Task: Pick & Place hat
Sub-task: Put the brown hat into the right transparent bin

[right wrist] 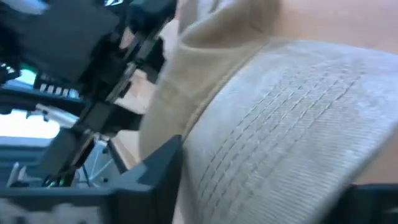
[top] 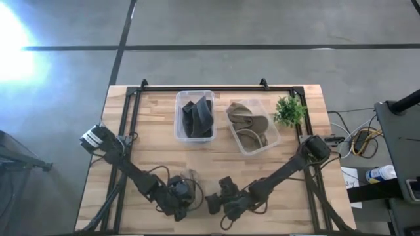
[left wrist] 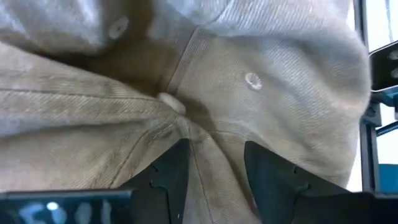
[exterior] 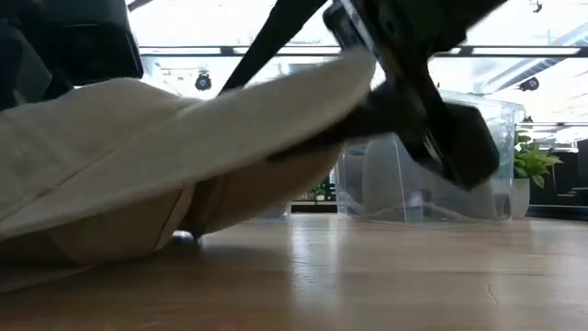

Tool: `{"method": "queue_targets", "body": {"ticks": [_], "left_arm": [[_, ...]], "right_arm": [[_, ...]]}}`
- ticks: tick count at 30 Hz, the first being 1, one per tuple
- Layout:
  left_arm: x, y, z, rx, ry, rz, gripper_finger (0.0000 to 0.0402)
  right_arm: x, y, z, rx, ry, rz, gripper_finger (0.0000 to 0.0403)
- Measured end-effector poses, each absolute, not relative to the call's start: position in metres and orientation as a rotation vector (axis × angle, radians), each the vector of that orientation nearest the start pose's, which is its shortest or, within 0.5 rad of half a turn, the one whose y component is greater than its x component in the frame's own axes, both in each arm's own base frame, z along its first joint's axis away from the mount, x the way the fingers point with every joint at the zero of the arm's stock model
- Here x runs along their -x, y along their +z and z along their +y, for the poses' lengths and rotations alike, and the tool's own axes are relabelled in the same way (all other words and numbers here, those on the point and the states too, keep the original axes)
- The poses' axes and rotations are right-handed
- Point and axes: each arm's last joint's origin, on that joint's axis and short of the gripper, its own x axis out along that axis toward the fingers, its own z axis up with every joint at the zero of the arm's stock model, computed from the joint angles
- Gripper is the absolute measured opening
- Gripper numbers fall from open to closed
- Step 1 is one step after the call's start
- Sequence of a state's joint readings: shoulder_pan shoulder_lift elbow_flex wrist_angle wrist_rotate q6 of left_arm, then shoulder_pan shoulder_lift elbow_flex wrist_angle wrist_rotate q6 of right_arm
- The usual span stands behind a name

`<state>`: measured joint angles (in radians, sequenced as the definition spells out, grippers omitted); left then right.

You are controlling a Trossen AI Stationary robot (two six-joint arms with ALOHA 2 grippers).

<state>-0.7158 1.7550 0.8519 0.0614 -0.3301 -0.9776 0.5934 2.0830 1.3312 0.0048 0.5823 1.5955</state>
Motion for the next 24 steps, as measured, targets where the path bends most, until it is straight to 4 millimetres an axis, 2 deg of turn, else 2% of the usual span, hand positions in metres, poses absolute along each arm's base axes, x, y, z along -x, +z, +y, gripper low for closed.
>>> {"method": "queue_targets", "body": {"ticks": [4,8,12,15,17,20,24], "left_arm": [[-0.256,0.147,-0.21,0.497,0.074,0.829,0.0151],[-0.259,0.171,-0.21,0.501,0.095,0.779,0.0151],[-0.259,0.208,-0.209,0.503,0.1,0.704,0.0151],[-0.255,0.243,-0.206,0.522,0.111,0.621,0.0151],[-0.251,0.265,-0.205,0.504,0.124,0.551,0.0151],[-0.242,0.294,-0.203,0.457,0.15,0.424,0.0151],[-0.237,0.317,-0.197,0.418,0.225,0.306,0.0151]], "right_arm": [[-0.366,0.164,0.229,-1.073,-0.439,0.477,0.0106],[-0.359,0.173,0.224,-0.989,-0.443,0.528,0.0024],[-0.35,0.198,0.218,-0.922,-0.422,0.55,0.0015],[-0.336,0.228,0.209,-0.875,-0.427,0.534,0.0014],[-0.321,0.258,0.199,-0.836,-0.437,0.478,0.0014],[-0.29,0.306,0.18,-0.75,-0.496,0.323,0.0014],[-0.245,0.356,0.146,-0.617,-0.636,0.117,0.0014]]}}
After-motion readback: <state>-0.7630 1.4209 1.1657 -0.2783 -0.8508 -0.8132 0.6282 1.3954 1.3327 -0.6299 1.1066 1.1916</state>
